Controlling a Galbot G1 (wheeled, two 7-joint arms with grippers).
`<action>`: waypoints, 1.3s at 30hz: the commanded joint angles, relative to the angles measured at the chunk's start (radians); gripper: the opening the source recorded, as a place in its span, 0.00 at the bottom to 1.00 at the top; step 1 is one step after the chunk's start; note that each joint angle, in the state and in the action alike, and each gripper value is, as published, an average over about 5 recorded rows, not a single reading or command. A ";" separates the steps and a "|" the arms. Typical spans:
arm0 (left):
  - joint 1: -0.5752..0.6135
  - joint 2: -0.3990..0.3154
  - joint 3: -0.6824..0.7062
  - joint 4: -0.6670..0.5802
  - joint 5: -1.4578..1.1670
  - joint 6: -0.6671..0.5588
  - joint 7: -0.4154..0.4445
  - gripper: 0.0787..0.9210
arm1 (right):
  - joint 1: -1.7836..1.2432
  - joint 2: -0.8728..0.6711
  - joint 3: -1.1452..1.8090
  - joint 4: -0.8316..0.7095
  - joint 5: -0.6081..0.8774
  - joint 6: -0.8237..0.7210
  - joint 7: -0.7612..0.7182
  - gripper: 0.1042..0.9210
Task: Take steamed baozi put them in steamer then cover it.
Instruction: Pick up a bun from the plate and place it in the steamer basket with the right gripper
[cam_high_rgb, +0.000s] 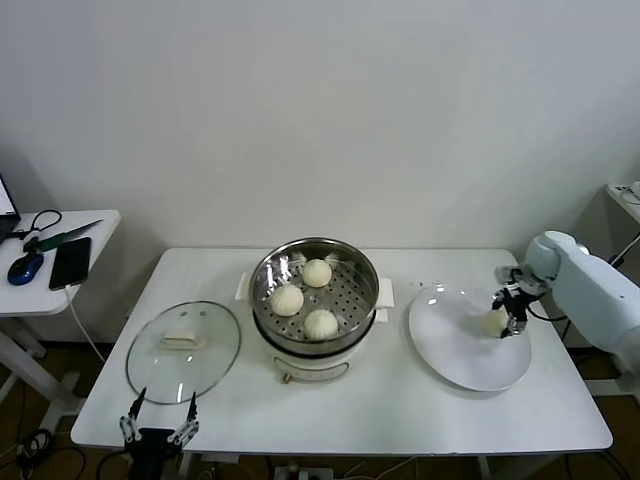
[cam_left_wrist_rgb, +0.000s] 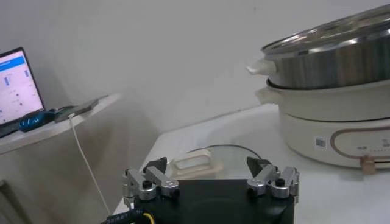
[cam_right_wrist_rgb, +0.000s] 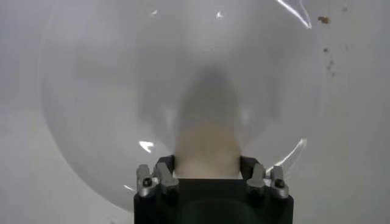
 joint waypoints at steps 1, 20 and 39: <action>-0.001 0.000 0.010 -0.002 0.002 -0.002 0.001 0.88 | 0.172 -0.019 -0.190 0.096 0.189 -0.061 0.003 0.70; -0.007 0.015 0.085 0.003 0.004 -0.011 0.034 0.88 | 0.820 0.159 -0.843 0.452 0.967 -0.340 0.170 0.71; 0.020 0.038 0.088 0.007 -0.001 -0.031 0.042 0.88 | 0.796 0.412 -1.026 0.560 1.168 -0.414 0.300 0.72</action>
